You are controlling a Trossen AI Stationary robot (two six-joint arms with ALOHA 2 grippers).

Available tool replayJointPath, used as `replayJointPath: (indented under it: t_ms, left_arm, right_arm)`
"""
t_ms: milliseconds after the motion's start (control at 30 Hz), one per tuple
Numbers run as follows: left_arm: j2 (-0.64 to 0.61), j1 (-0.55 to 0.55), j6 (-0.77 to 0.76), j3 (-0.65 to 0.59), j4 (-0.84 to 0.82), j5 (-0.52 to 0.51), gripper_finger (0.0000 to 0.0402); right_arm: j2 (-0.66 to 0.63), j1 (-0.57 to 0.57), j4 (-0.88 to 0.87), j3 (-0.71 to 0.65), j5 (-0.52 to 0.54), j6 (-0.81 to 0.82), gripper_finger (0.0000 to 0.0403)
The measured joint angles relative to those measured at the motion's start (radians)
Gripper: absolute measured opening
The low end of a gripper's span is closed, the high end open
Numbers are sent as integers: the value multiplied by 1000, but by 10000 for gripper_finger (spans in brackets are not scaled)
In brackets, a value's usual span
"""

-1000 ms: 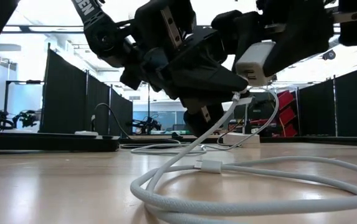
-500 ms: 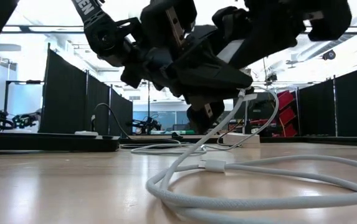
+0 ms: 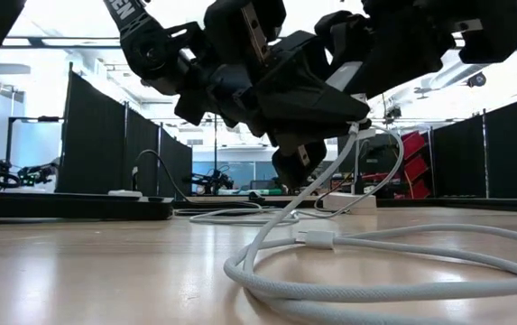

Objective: Insert USB
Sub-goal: Insert the left white USB cable into the white charger adapter

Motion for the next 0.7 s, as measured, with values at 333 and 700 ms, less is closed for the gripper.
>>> replayJointPath:
  t_ms: [333,700]
  left_arm:
    - [0,3,-15,0,6,-25,17]
    - [0,3,-22,0,-8,-26,17]
  right_arm:
    - [0,32,0,0,4,21,141]
    - [0,66,-32,-1,-20,13,141]
